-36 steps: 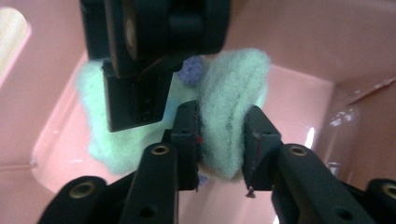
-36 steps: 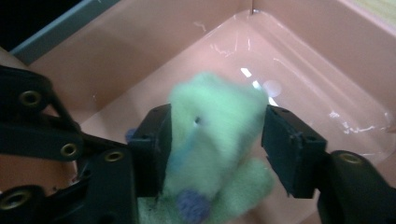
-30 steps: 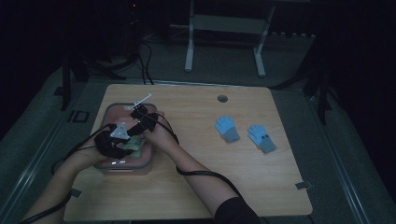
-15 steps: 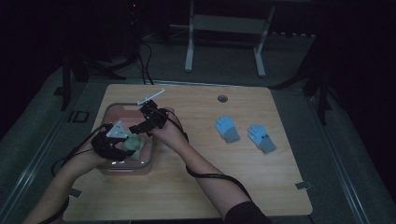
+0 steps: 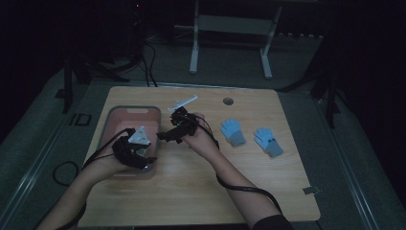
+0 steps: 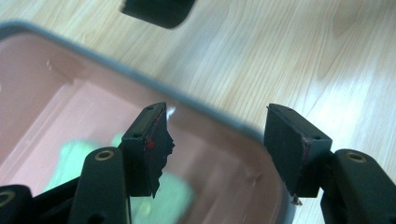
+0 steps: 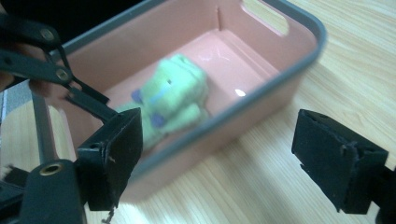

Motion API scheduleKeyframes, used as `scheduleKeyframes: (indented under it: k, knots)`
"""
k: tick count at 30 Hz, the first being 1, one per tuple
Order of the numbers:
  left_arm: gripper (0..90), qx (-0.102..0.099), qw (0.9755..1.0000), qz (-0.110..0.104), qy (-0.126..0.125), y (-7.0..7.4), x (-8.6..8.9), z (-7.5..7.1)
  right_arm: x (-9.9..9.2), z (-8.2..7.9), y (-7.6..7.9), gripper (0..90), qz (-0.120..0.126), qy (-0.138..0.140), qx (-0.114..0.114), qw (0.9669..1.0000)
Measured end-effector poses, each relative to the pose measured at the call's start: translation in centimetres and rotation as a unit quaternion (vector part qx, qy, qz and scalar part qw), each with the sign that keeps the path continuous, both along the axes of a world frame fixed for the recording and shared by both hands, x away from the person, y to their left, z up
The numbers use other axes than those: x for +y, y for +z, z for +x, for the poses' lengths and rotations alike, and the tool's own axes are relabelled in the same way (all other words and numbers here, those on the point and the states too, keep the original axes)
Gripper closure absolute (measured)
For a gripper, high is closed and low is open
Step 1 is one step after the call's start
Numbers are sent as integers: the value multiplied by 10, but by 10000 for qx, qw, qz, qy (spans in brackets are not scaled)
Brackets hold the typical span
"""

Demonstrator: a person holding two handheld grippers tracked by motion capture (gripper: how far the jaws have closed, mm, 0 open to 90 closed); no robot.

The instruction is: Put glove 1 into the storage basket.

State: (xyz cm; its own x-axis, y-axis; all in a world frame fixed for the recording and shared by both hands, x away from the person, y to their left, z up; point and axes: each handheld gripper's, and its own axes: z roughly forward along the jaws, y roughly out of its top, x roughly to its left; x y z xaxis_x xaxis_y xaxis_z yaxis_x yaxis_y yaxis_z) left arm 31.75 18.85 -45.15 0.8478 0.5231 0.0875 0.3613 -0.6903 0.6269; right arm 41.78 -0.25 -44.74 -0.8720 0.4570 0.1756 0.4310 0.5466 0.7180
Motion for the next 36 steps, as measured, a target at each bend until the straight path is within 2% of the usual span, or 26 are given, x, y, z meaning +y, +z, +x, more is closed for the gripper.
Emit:
scheduleKeyframes:
  k: [1, 3, 5, 9, 14, 17, 22, 24, 28, 30, 32, 34, 36]
  knots:
    - [405, -4, 10000, -57, -7, 0, -4, 0, -5, 0, -2, 165, -20, -24, -11, 10000]
    - [404, -25, 10000, -18, -5, 0, -14, 0, -17, -1, -5, 165, -36, -71, -12, 10000]
    - [405, 69, 10000, -52, 10, -3, -22, 1, -28, -1, -9, 164, -32, -95, 15, 9999]
    - [405, 78, 9999, 85, 85, -10, -39, 3, -49, -2, -13, 164, -50, -219, -11, 9997]
    - [393, 101, 9999, -127, 38, -15, -55, 2, -74, -6, -19, 164, -48, -286, -33, 9996]
    - [378, 108, 9997, -204, 19, -18, -63, 1, -85, -7, -23, 164, -29, -303, 34, 9995]
    - [272, 182, 9997, -148, -24, -27, -79, -1, -102, -11, -31, 151, 44, -305, 56, 9995]
    - [202, 223, 9995, -202, -72, -30, -84, -2, -108, -13, -33, 151, 47, -343, 47, 9994]
    - [136, 197, 9995, -235, -64, -36, -95, -5, -120, -18, -36, 149, 63, -386, -16, 9992]
    - [82, 275, 9991, -318, -74, -40, -101, -6, -126, -19, -38, 149, 65, -404, -47, 9992]
    - [74, 301, 9988, -379, -120, -43, -106, -8, -132, -21, -39, 149, 30, -456, -71, 9989]
    - [26, 299, 9986, -397, -153, -47, -112, -11, -138, -22, -41, 146, 61, -489, -109, 9987]
    - [26, 326, 9985, -412, -177, -51, -115, -13, -142, -23, -43, 146, 56, -506, -98, 9987]
